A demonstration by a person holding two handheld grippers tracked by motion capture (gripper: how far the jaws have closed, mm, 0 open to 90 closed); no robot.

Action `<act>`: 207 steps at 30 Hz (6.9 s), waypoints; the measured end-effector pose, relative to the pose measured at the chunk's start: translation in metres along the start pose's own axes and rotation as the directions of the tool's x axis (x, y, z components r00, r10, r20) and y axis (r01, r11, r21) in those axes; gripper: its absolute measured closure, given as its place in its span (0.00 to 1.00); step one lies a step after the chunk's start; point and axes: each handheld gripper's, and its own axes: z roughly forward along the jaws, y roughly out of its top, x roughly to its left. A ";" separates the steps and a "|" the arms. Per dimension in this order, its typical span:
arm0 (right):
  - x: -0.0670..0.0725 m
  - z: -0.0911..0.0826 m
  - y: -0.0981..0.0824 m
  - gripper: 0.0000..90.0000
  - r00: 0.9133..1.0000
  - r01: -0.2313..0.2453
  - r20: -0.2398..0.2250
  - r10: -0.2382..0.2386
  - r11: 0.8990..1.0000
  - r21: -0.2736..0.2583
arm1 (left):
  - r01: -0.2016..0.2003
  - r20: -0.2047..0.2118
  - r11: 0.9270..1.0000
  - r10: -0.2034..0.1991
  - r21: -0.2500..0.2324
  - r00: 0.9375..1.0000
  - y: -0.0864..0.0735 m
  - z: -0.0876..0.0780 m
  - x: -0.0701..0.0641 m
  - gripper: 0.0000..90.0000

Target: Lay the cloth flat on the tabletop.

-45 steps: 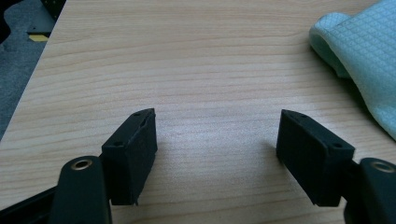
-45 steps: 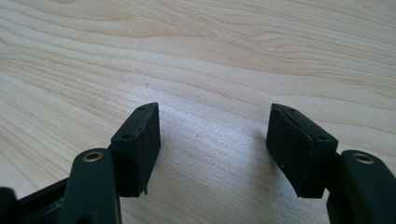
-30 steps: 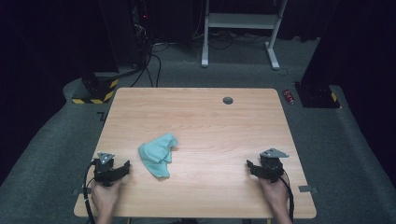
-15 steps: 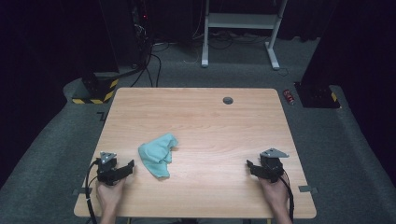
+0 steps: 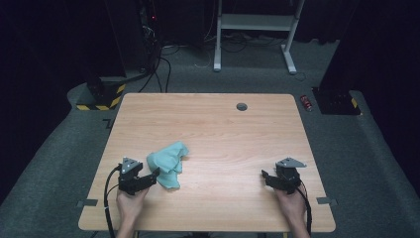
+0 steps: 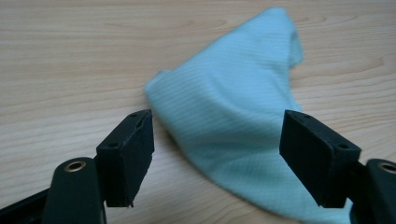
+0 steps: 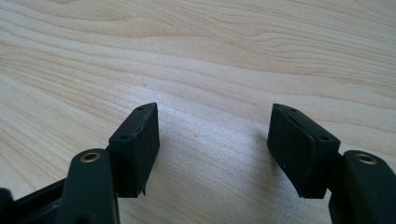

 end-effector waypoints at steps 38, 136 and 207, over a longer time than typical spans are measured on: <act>0.000 0.000 0.000 0.37 1.000 0.001 -0.001 -0.001 1.000 0.000 | -0.087 -0.008 0.985 0.089 0.148 0.996 0.009 0.051 -0.020 0.46; 0.001 0.002 0.001 0.37 1.000 0.003 -0.002 -0.003 1.000 0.000 | -0.335 0.200 0.940 0.318 0.056 0.927 0.065 0.065 -0.124 0.98; 0.013 0.000 0.001 0.69 0.998 0.044 -0.034 -0.045 0.999 -0.022 | -0.151 0.277 0.988 0.138 0.026 0.951 0.089 0.041 -0.072 0.99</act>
